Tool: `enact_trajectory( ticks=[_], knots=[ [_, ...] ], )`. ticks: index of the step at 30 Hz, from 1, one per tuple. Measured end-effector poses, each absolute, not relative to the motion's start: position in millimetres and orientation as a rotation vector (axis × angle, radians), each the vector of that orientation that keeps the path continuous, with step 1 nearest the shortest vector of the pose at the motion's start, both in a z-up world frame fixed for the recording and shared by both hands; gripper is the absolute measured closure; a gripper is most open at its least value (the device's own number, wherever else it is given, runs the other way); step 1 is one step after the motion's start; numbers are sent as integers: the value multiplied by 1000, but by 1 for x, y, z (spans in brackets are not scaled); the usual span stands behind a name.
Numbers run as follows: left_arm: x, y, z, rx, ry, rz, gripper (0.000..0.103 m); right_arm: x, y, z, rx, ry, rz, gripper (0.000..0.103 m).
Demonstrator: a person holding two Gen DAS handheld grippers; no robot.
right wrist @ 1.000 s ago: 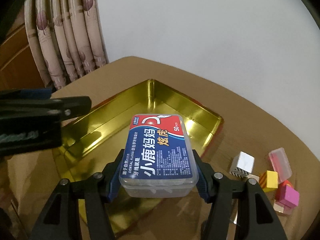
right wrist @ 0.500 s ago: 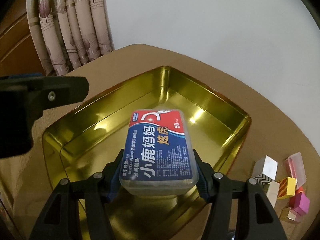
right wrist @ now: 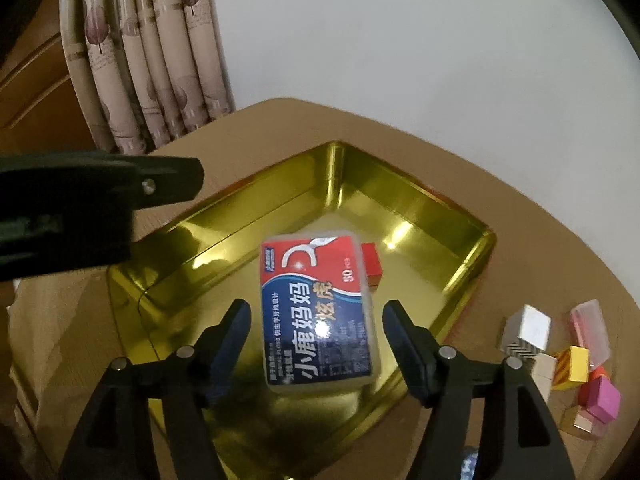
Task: Organize rigid objects
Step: 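Lower the floss box into the tin and open the right gripper, then grasp the pink eraser with the right gripper and lift it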
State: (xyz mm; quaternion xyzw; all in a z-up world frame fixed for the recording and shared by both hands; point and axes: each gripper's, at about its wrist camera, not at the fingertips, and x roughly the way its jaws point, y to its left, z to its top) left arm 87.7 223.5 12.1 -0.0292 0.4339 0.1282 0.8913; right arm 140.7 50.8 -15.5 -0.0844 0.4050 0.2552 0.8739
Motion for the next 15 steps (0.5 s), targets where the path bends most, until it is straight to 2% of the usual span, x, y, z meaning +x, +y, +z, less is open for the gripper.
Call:
enact_trajectory(
  ticks=[8, 15],
  knots=[
    [85, 208, 14, -27, 886, 239, 16, 117, -4, 9, -152, 779, 434, 33],
    [83, 188, 12, -5, 895, 191, 16, 101, -84, 3, -134, 790, 258, 33]
  ],
)
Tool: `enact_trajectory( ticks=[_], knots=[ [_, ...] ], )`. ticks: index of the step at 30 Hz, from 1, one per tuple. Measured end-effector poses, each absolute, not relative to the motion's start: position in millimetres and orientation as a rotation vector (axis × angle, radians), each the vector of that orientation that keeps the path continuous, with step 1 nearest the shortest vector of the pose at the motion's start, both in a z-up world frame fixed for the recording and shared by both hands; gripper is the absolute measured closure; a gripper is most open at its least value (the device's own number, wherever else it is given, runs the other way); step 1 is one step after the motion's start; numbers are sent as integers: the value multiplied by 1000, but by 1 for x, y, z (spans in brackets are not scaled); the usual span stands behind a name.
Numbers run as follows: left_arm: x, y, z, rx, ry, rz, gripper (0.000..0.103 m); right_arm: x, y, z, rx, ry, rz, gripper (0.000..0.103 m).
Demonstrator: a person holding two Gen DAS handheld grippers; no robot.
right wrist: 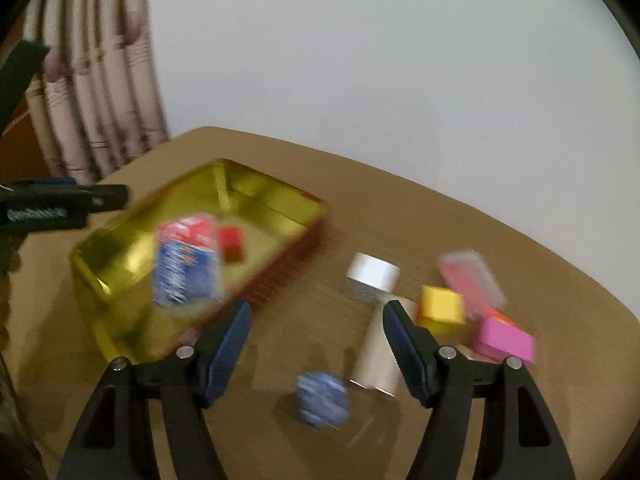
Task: Organize rigid objects
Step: 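Grasp the pink eraser with the right gripper and lift it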
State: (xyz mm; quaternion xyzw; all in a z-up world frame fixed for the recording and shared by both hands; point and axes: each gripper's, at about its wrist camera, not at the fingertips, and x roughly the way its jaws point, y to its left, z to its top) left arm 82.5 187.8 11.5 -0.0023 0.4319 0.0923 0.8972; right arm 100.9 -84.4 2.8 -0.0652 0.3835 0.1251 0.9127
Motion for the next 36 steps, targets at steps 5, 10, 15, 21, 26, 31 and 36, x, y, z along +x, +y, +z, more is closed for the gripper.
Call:
enact_trajectory(
  ticks=[5, 10, 15, 21, 26, 31, 36],
  knots=[
    [78, 171, 10, 33, 884, 162, 16, 96, -152, -8, -58, 823, 131, 32],
    [74, 153, 5, 64, 891, 108, 16, 97, -194, -19, -18, 856, 47, 32],
    [67, 133, 2, 110, 887, 51, 15, 105, -208, -27, 20, 866, 4, 25],
    [59, 111, -4, 162, 886, -3, 15, 127, -197, -40, 20, 882, -37, 25],
    [55, 98, -6, 196, 881, -37, 15, 142, -196, -52, 52, 898, -56, 25],
    [51, 86, -9, 212, 883, -70, 14, 154, -193, -59, 78, 905, -59, 25],
    [48, 73, -16, 245, 886, -100, 14, 160, -192, -64, 100, 902, -82, 25]
  ],
)
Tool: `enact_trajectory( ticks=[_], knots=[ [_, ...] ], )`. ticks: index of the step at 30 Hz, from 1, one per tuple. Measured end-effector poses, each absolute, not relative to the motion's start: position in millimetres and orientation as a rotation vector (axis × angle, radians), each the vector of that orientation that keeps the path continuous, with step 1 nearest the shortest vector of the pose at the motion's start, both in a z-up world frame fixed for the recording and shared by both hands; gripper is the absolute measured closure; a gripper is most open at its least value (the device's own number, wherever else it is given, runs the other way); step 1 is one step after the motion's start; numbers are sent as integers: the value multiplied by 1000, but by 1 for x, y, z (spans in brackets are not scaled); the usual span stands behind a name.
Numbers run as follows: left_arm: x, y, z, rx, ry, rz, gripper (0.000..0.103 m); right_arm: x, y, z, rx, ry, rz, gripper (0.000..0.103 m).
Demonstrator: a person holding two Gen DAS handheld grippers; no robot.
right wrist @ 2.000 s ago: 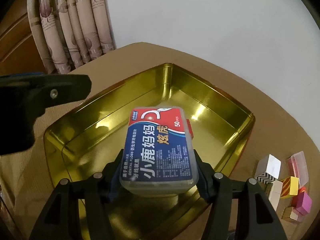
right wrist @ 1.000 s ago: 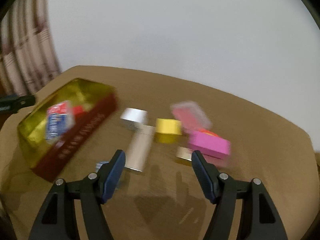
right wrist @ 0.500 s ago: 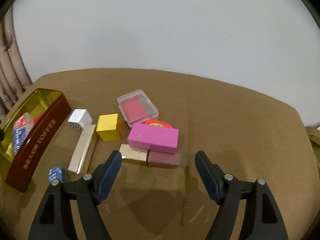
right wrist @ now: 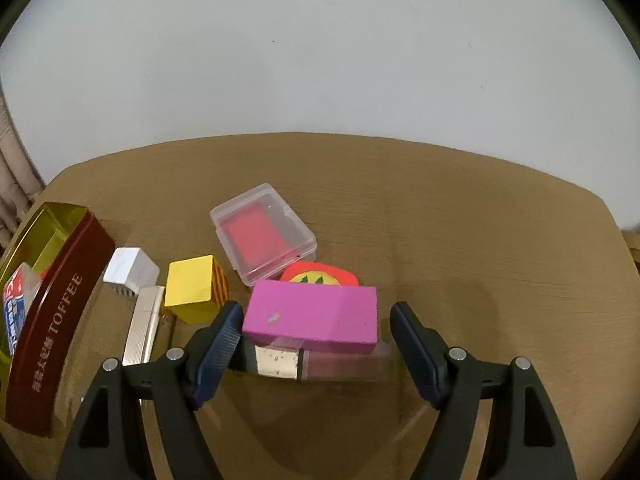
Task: Organize rigid objects
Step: 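Grasp the pink eraser with the right gripper and lift it, then grasp the blue patterned keychain case with the left gripper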
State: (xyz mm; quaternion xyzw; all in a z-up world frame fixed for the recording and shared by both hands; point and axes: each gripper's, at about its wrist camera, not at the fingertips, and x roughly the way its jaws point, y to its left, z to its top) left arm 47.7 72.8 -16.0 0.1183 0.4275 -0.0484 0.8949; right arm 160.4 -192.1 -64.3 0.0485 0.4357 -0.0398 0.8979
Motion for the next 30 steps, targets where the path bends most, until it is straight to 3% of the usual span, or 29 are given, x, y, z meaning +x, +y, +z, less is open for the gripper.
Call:
enact_trajectory(
  ticks=[4, 6, 17, 30],
  knots=[
    [43, 64, -20, 270, 882, -116, 14, 159, -194, -67, 114, 898, -78, 27],
    [42, 60, -22, 282, 880, -124, 14, 158, -196, -69, 123, 898, -69, 39],
    [37, 50, -29, 287, 881, -158, 14, 125, -201, -62, 103, 821, -81, 39],
    [32, 7, -51, 241, 972, -197, 14, 80, -274, -84, 126, 879, -148, 39]
  ],
)
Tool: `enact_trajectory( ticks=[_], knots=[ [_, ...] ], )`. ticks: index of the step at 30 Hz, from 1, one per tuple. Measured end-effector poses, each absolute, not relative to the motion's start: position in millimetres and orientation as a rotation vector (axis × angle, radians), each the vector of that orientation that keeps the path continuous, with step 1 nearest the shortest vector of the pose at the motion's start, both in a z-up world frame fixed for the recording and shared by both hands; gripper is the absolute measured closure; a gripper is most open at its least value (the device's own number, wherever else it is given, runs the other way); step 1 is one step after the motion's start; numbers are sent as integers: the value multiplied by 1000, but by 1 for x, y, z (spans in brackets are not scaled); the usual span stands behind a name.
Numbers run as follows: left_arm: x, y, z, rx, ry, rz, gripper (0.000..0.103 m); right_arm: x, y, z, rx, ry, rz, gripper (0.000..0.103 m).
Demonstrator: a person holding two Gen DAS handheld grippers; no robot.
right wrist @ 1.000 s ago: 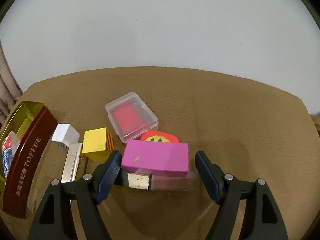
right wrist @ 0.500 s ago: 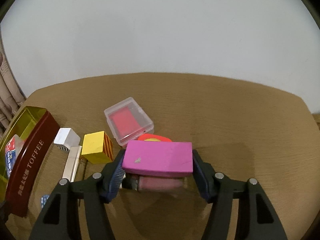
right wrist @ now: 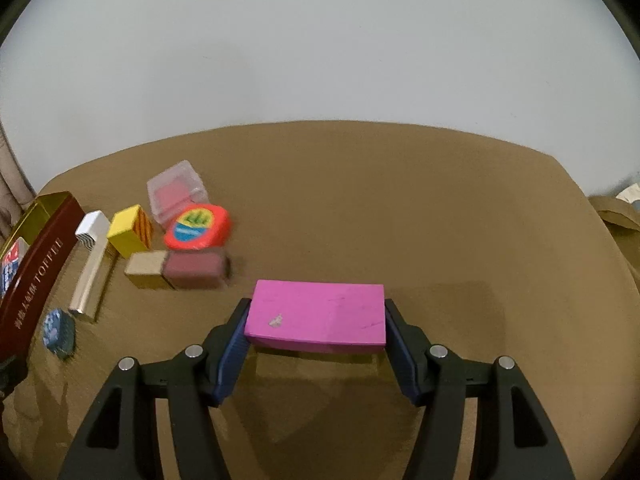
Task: Organize rigid objects
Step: 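Grasp the blue patterned keychain case with the left gripper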
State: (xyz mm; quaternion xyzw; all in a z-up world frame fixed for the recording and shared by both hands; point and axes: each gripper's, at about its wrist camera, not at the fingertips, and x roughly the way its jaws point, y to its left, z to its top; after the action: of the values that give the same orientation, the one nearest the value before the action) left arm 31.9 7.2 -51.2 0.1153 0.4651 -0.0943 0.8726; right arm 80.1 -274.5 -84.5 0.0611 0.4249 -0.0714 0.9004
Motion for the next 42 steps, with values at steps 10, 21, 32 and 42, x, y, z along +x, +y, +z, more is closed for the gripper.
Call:
enact_trajectory(
  ticks=[10, 21, 32, 42],
  knots=[
    [66, -8, -73, 29, 1135, -112, 19, 73, -278, -89, 108, 888, -145, 39],
    [82, 6, -89, -84, 1175, 29, 59, 70, -284, -86, 133, 882, -131, 37],
    [89, 5, -86, -85, 1176, -14, 71, 66, -285, -85, 138, 880, -131, 37],
    [73, 5, -66, -49, 1154, -62, 71, 68, -281, -85, 121, 886, -141, 37]
  ],
)
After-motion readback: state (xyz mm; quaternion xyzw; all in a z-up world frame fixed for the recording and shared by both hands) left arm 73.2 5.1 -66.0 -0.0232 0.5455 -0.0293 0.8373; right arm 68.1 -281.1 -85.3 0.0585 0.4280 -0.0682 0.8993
